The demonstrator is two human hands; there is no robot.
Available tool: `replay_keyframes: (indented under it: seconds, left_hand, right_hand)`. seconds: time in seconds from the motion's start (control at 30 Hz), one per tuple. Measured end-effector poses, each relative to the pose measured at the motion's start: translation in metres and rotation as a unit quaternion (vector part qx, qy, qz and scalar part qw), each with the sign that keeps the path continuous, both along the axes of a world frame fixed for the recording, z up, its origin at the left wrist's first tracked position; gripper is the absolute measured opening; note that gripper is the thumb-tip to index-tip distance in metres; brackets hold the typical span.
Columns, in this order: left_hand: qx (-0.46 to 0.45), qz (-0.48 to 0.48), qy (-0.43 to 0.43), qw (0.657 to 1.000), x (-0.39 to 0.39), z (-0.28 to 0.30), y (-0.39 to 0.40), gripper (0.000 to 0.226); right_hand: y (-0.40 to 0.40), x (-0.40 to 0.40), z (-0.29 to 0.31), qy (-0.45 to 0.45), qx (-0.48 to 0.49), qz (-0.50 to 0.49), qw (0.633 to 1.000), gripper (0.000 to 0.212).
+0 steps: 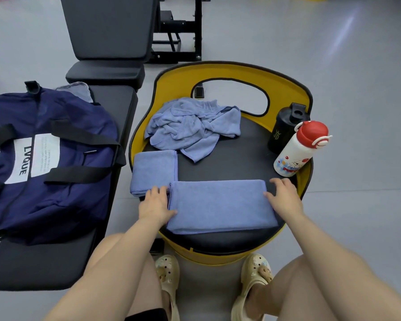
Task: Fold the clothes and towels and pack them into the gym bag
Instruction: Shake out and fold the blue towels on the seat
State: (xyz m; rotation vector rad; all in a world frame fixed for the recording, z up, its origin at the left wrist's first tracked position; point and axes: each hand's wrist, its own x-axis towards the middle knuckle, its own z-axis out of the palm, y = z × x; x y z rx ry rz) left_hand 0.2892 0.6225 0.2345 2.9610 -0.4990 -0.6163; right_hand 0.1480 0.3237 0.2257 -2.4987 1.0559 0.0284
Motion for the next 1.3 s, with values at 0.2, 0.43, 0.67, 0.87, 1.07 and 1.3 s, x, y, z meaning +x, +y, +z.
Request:
replay_keyframes:
  seconds: [0.2, 0.43, 0.67, 0.87, 1.07, 1.3]
  left_hand:
    - [-0.049, -0.202, -0.123, 0.97, -0.029, -0.008, -0.05, 0.044]
    - [-0.031, -0.188, -0.077, 0.979, -0.043, -0.04, -0.092, 0.055]
    - [-0.036, -0.172, -0.067, 0.982, -0.041, -0.067, -0.075, 0.066]
    - [-0.071, -0.118, -0.069, 0.988, -0.036, -0.068, -0.053, 0.087]
    - [-0.06, -0.085, -0.064, 0.993, -0.038, -0.066, -0.026, 0.084]
    - [-0.21, 0.026, 0.004, 0.977, -0.046, -0.053, -0.014, 0.053]
  right_hand:
    - [0.053, 0.03, -0.006, 0.006, -0.037, 0.259, 0.965, 0.041]
    - [0.098, 0.043, -0.05, 0.058, -0.05, 0.29, 0.954, 0.053]
    - [0.084, 0.024, -0.064, 0.038, -0.074, 0.266, 0.96, 0.072]
    - [0.055, 0.008, -0.068, 0.044, -0.089, 0.214, 0.972, 0.079]
    - [0.041, -0.004, -0.066, 0.062, -0.076, 0.164, 0.981, 0.057]
    - [0.051, -0.011, -0.06, 0.071, -0.071, 0.154, 0.983, 0.058]
